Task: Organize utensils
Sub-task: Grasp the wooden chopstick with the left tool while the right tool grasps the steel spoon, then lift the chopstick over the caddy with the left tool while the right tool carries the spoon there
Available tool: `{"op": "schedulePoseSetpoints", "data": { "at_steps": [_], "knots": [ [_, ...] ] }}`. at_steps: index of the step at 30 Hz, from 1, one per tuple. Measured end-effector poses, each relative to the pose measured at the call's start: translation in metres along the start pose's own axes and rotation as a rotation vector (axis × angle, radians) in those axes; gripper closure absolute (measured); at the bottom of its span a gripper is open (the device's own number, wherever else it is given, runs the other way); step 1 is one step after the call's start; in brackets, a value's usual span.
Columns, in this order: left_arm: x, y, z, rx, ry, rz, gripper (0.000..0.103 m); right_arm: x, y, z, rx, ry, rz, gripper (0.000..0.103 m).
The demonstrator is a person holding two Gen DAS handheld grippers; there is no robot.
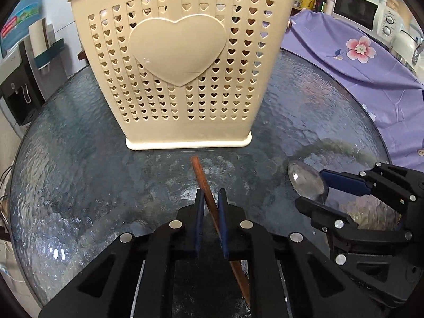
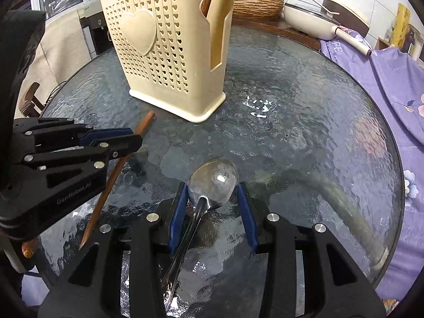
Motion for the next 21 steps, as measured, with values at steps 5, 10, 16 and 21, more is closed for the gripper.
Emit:
{"op": "schedulePoseSetpoints", "data": {
  "at_steps": [5,10,16,21],
  "knots": [
    [0.004,0.004,-0.006,0.005,0.006,0.001,0.094,-0.004,-0.004,-0.003,0.005,0.011,-0.015,0.064],
    [0.009,0.008,-0.013,0.015,0.011,0.006,0.096,-0.006,-0.007,-0.005,0.024,0.018,-0.015,0.064],
    [0.015,0.011,-0.021,0.05,0.042,0.016,0.096,0.002,-0.008,-0.002,-0.027,-0.013,0.044,0.064],
    [0.029,0.007,-0.025,0.077,0.063,0.052,0.096,0.022,-0.022,0.007,-0.092,-0.05,0.171,0.064]
  ]
}}
Point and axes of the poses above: each gripper's, at about its wrist camera, not at the fingertips, and x roughly against the way its jaws point, z to its right, y to its underside, the point moved 5 cm from there along -x, roughly the way its jaws point, and after that the axes turned 15 degrees about z, right-handed, at the moved point
